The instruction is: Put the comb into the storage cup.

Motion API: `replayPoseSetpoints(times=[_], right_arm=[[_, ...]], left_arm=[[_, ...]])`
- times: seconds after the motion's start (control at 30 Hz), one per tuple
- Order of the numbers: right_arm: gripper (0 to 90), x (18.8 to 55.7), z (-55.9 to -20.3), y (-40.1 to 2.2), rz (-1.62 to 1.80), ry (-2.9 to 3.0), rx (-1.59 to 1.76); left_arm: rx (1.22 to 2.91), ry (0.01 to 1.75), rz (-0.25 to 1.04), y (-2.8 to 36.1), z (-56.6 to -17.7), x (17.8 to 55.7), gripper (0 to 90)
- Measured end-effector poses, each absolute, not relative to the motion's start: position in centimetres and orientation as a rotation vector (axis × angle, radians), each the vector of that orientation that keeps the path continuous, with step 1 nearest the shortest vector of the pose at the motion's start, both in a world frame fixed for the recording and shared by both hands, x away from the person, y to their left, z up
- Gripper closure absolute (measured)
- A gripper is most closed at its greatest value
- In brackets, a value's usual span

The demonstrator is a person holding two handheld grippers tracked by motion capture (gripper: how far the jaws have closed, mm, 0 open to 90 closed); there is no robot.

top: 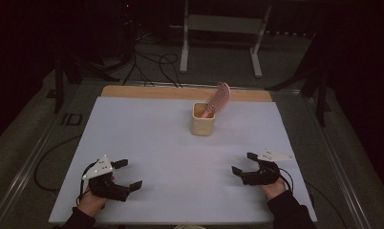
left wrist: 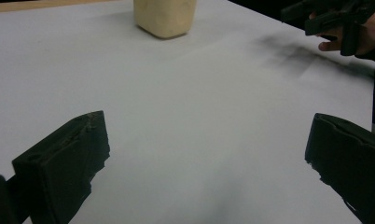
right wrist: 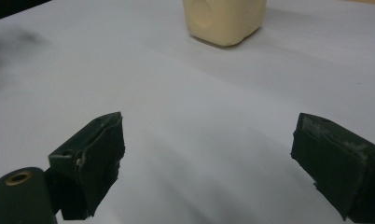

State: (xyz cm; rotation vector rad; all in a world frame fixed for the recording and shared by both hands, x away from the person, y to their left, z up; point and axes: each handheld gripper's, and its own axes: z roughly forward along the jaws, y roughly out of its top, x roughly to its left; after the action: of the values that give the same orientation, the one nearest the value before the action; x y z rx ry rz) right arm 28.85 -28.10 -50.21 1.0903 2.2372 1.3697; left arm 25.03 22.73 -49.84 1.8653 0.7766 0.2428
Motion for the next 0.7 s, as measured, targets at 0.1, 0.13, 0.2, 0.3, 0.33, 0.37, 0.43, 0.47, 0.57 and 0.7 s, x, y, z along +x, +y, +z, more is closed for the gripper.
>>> replayPoseSetpoints(times=[0.1, 0.13, 0.2, 0.3, 0.33, 0.37, 0.43, 0.47, 0.57, 0.7], right_arm=[[9.3, 28.4, -50.2, -28.5, 1.370, 2.227, 1.095], [9.3, 28.3, -50.2, -28.7, 1.375, 2.227, 1.095], [9.3, 28.1, -50.3, -29.0, 1.381, 2.221, 1.102], [9.3, 27.6, -50.5, -29.3, 1.384, 2.222, 1.107], [9.3, 27.4, -50.6, -29.4, 1.383, 2.217, 1.108], [9.3, 27.3, -50.6, -29.5, 1.381, 2.219, 1.112], [9.3, 26.9, -50.8, -29.8, 1.374, 2.221, 1.109], [9.3, 26.7, -51.0, -30.0, 1.363, 2.222, 1.115], [9.3, 26.3, -51.4, -30.4, 1.350, 2.229, 1.131], [9.3, 26.2, -51.6, -30.7, 1.331, 2.225, 1.134]], left_arm=[[1.866, 0.776, 0.244, 22.7, -49.8, 25.0, 0.2], [1.867, 0.776, 0.244, 22.8, -49.8, 25.0, 0.2], [1.867, 0.774, 0.244, 22.8, -49.8, 25.0, 0.2], [1.869, 0.776, 0.243, 22.8, -49.8, 25.0, 0.2], [1.869, 0.777, 0.241, 22.7, -49.9, 25.0, 0.2], [1.870, 0.777, 0.244, 22.7, -49.9, 25.0, 0.2], [1.869, 0.776, 0.243, 22.7, -49.9, 25.0, 0.2], [1.871, 0.775, 0.245, 22.7, -49.9, 25.0, 0.2], [1.875, 0.776, 0.244, 22.6, -49.9, 25.0, 0.2], [1.877, 0.777, 0.241, 22.6, -50.0, 25.0, 0.2]])
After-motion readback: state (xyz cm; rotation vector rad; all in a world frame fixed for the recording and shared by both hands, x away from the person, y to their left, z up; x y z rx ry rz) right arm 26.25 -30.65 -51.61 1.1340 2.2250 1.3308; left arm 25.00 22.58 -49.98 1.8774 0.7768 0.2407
